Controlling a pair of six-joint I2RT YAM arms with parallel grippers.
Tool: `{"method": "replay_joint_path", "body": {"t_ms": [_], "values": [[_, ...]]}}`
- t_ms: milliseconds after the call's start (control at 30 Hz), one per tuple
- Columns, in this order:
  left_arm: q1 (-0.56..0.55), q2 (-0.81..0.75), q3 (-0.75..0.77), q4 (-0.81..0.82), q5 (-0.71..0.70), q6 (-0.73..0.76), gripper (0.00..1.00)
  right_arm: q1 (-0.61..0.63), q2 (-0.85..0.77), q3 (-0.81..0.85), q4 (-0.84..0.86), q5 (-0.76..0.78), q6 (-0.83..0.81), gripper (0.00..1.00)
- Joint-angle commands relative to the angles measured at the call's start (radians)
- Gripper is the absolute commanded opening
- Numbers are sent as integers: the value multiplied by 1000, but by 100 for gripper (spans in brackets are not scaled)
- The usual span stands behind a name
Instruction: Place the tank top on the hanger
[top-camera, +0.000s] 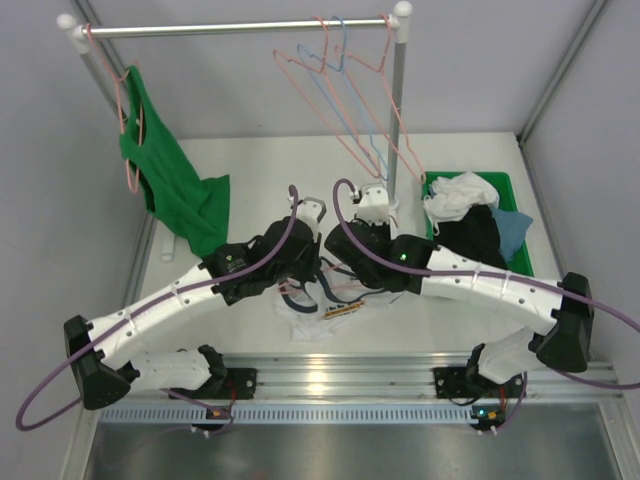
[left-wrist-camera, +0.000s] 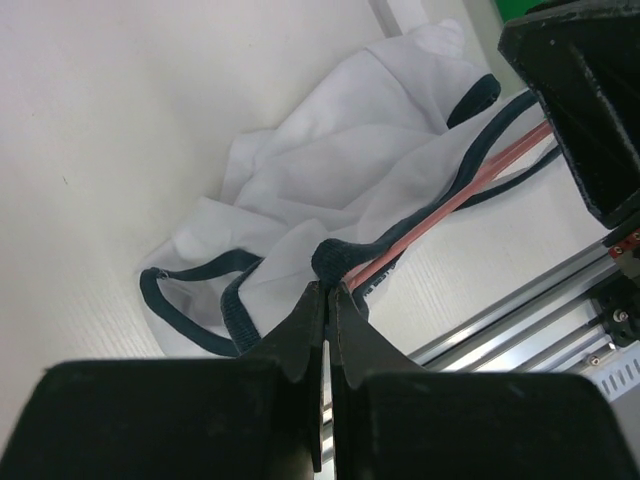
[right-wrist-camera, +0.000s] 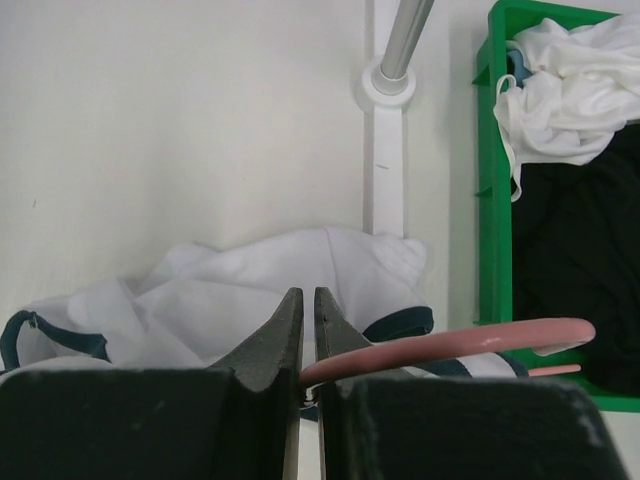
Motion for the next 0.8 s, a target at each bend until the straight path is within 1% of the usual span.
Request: {"method": "replay_joint_path", "body": {"t_ms": [0,133,167,200,233,300,333,400,433,533,633,733,767], "values": [[0,-13,25,72,0,3,0,-6,12,56,47,6,-12,0],[0,-33,-15,148,26,14,1,-6,17,65,43,4,-21,0],[0,-39,-27,165,36,20,6,-8,15,65,41,4,-26,0],[0,-46,-49,181,43,26,21,-6,14,67,41,3,-29,0],[2,-66,-61,194,43,41,30,-6,12,67,40,3,-30,0],[7,-94,-81,214,43,58,38,-6,6,68,35,3,-35,0],[10,-103,-86,213,48,67,44,-6,5,68,34,3,-36,0],[16,-132,-97,211,53,96,49,-6,-3,64,28,4,-37,0],[19,-140,-98,211,59,115,53,-6,-6,62,28,3,-38,0],[28,-185,-115,202,86,162,53,-6,-18,50,29,-2,-38,0],[45,-208,-133,175,155,228,53,-8,-26,39,31,-8,-38,0],[74,-198,-150,141,233,282,53,-8,-37,25,38,-12,-41,0],[100,-195,-156,141,276,290,52,-8,-37,22,37,-12,-41,0]]}}
